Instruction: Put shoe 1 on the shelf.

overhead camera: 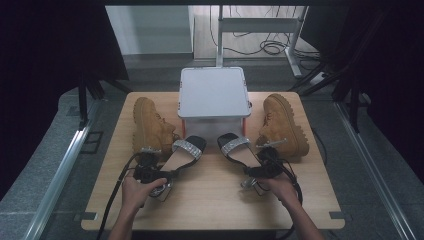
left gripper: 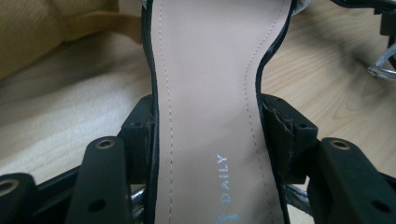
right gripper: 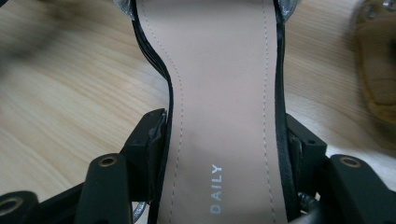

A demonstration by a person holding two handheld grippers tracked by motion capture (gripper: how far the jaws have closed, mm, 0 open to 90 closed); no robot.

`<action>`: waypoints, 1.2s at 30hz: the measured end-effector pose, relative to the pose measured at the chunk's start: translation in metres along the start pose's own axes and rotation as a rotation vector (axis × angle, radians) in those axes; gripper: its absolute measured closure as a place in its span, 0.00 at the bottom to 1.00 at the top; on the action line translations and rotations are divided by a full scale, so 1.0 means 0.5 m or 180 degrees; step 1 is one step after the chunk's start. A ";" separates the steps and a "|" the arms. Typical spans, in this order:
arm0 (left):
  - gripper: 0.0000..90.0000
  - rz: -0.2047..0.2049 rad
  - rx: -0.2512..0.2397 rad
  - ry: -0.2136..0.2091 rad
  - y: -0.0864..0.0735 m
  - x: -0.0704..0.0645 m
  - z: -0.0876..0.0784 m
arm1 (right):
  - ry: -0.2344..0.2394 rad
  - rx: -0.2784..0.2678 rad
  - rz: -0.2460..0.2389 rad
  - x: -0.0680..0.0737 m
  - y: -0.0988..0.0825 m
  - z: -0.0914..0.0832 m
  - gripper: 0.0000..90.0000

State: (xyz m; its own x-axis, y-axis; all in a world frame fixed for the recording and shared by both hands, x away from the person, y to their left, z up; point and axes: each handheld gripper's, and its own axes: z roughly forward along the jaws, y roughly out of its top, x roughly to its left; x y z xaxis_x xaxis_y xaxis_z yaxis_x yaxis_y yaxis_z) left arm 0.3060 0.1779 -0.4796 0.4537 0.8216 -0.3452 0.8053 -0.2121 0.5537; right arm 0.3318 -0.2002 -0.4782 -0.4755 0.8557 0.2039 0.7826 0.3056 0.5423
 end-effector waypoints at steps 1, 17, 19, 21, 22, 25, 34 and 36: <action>0.48 -0.0001 -0.0003 0.0014 0.004 -0.003 0.002 | -0.0010 -0.0004 0.0015 -0.001 0.000 0.000 0.46; 0.48 -0.0475 -0.0170 0.0164 0.083 -0.064 0.082 | -0.0167 -0.0119 0.0546 0.002 0.046 0.015 0.46; 0.48 -0.0520 -0.0186 0.0185 0.095 -0.066 0.094 | -0.0174 -0.0153 0.0615 0.003 0.055 0.027 0.46; 0.48 -0.0565 -0.0167 0.0234 0.105 -0.068 0.107 | -0.0198 -0.0156 0.0664 0.008 0.062 0.036 0.46; 0.48 -0.0594 -0.0170 0.0251 0.110 -0.069 0.114 | -0.0218 -0.0153 0.0682 0.011 0.065 0.042 0.46; 0.48 -0.0674 -0.0174 0.0303 0.121 -0.069 0.135 | -0.0204 -0.0159 0.0806 0.015 0.073 0.057 0.46; 0.48 -0.0857 -0.0244 0.0549 0.149 -0.068 0.167 | -0.0317 -0.0214 0.1128 0.026 0.091 0.100 0.46; 0.48 -0.0900 -0.0273 0.0564 0.153 -0.067 0.168 | -0.0343 -0.0196 0.1173 0.028 0.094 0.110 0.46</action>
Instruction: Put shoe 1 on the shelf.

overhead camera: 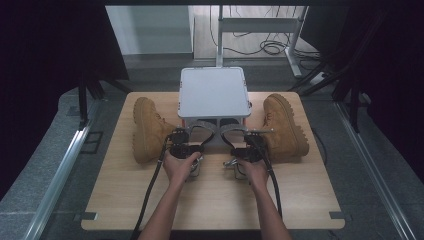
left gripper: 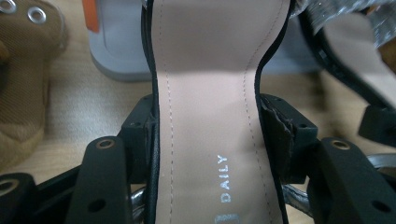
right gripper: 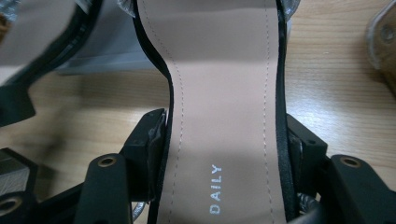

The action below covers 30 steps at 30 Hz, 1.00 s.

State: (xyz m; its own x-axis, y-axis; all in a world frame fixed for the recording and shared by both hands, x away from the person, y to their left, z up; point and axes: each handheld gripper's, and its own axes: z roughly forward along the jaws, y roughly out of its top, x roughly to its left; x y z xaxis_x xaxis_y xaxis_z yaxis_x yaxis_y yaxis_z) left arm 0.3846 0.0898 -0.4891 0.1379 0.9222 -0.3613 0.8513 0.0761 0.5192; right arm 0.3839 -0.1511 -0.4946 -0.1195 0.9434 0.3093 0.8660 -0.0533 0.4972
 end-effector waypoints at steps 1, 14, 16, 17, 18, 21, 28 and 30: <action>0.48 -0.0020 -0.0009 -0.0005 0.002 0.001 0.001 | -0.0004 0.0003 0.0027 0.002 0.001 0.005 0.46; 0.48 -0.0082 0.0060 0.0172 0.017 0.009 0.038 | -0.0140 0.0030 0.0041 0.021 0.031 0.039 0.46; 0.48 -0.0062 0.0081 0.0212 0.018 0.006 0.042 | -0.0146 0.0023 0.0036 0.027 0.033 0.042 0.46; 0.48 -0.0057 0.0084 0.0227 0.018 0.005 0.044 | -0.0162 0.0015 0.0021 0.031 0.035 0.043 0.46; 0.49 -0.0064 0.0076 0.0233 0.018 0.005 0.046 | -0.0164 0.0011 0.0023 0.034 0.036 0.044 0.46; 0.50 -0.0109 0.0061 0.0242 0.020 0.007 0.048 | -0.0172 0.0012 0.0028 0.043 0.040 0.048 0.46; 0.50 -0.0130 0.0079 0.0252 0.019 0.012 0.051 | -0.0280 0.0089 0.0015 0.049 0.036 0.075 0.44; 0.48 -0.0149 0.0064 0.0242 0.017 0.015 0.054 | -0.0246 0.0029 0.0008 0.051 0.037 0.072 0.39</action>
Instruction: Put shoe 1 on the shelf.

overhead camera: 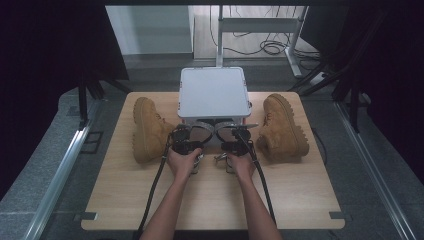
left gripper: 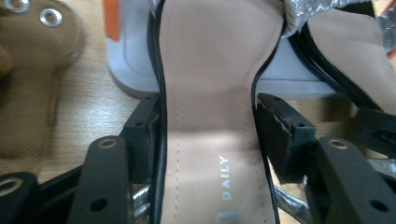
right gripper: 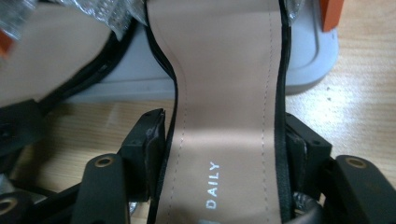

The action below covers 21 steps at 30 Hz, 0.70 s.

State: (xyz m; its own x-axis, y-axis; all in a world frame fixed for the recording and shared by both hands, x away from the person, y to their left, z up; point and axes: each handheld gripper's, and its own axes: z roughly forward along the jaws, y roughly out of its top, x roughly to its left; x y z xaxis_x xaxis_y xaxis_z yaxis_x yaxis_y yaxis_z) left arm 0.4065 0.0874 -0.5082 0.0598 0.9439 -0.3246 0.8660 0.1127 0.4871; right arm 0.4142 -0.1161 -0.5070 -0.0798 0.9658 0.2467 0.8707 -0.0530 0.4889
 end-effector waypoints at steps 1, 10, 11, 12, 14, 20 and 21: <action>0.44 0.0016 -0.0001 -0.0022 0.000 0.000 0.000 | 0.0040 -0.0032 -0.0015 0.001 0.001 -0.002 0.36; 0.15 0.0203 -0.0065 -0.0151 -0.007 -0.016 -0.015 | 0.0232 -0.0107 -0.0127 0.005 -0.001 -0.023 0.16; 0.15 0.0182 -0.0133 -0.0171 -0.007 -0.015 -0.022 | 0.0237 -0.0150 -0.0128 0.005 -0.001 -0.028 0.16; 0.15 0.0191 -0.0166 -0.0192 -0.007 -0.013 -0.030 | 0.0257 -0.0189 -0.0140 0.004 -0.002 -0.034 0.15; 0.15 0.0231 -0.0213 -0.0183 -0.007 -0.008 -0.046 | 0.0315 -0.0276 -0.0146 0.004 -0.005 -0.048 0.15; 0.15 0.0382 -0.0389 -0.0476 -0.025 0.011 -0.104 | 0.0416 -0.0518 -0.0289 0.004 -0.020 -0.093 0.15; 0.15 0.0396 -0.0418 -0.0503 -0.028 0.014 -0.113 | 0.0433 -0.0563 -0.0304 0.004 -0.023 -0.102 0.15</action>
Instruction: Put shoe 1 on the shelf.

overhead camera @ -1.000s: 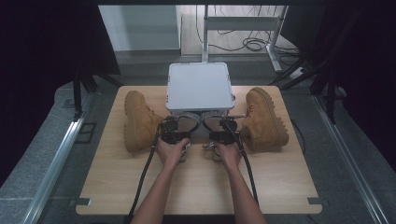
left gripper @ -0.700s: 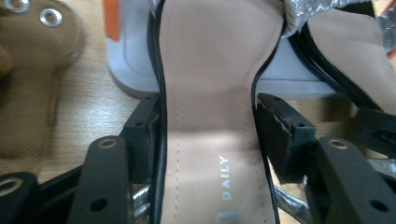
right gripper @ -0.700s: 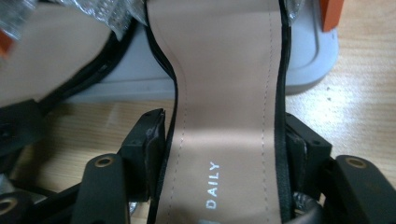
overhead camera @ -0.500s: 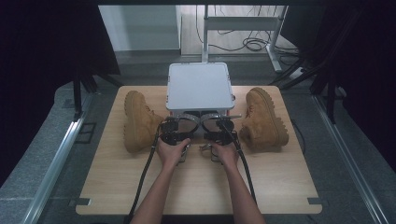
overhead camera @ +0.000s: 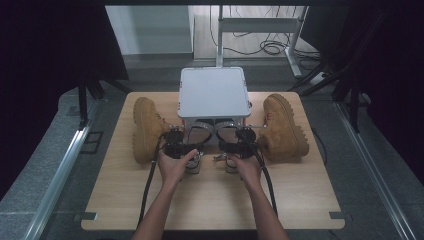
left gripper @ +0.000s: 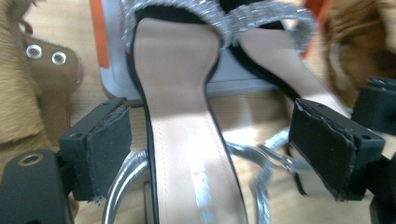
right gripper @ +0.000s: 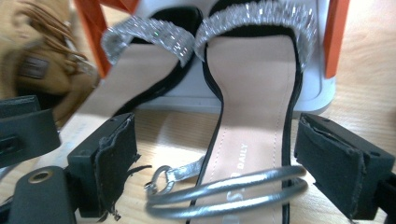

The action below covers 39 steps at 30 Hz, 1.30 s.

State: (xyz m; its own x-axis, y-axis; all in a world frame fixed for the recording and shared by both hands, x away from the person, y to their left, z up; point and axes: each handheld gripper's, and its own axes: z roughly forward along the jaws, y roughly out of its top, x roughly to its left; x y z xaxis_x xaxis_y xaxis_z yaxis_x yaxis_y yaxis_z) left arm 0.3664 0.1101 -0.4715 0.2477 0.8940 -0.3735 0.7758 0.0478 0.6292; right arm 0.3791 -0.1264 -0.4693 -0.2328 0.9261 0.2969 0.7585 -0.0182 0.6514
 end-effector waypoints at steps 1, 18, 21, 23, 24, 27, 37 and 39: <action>0.16 0.0033 -0.0015 -0.0046 -0.003 0.001 -0.010 | 0.0015 -0.0042 -0.0047 0.000 -0.002 -0.009 0.15; 0.21 0.0300 -0.0183 -0.0347 -0.099 0.043 -0.107 | 0.0304 -0.0385 -0.0324 -0.025 -0.094 -0.111 0.18; 0.21 0.0326 -0.0162 -0.0347 -0.122 0.046 -0.104 | 0.0287 -0.0342 -0.0364 -0.031 -0.117 -0.109 0.18; 0.21 0.0348 -0.0132 -0.0361 -0.134 0.047 -0.101 | 0.0281 -0.0326 -0.0385 -0.033 -0.127 -0.106 0.18; 0.21 0.0349 -0.0112 -0.0362 -0.142 0.048 -0.098 | 0.0267 -0.0312 -0.0410 -0.035 -0.131 -0.103 0.18; 0.21 0.0353 -0.0094 -0.0392 -0.157 0.051 -0.092 | 0.0212 -0.0276 -0.0448 -0.036 -0.143 -0.096 0.18; 0.22 0.0499 0.0004 -0.0273 -0.183 0.041 -0.047 | 0.0162 -0.0192 -0.0429 -0.047 -0.162 -0.068 0.18; 0.22 0.0522 0.0000 -0.0241 -0.183 0.037 -0.038 | 0.0164 -0.0181 -0.0425 -0.049 -0.164 -0.063 0.18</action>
State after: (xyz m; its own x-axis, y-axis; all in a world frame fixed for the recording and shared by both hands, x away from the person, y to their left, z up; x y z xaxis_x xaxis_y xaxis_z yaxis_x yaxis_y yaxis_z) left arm 0.2889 0.1310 -0.5230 0.4139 0.8536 -0.3163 0.7214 -0.0957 0.6859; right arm 0.3035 -0.1595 -0.5080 -0.3613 0.9012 0.2396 0.6834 0.0811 0.7255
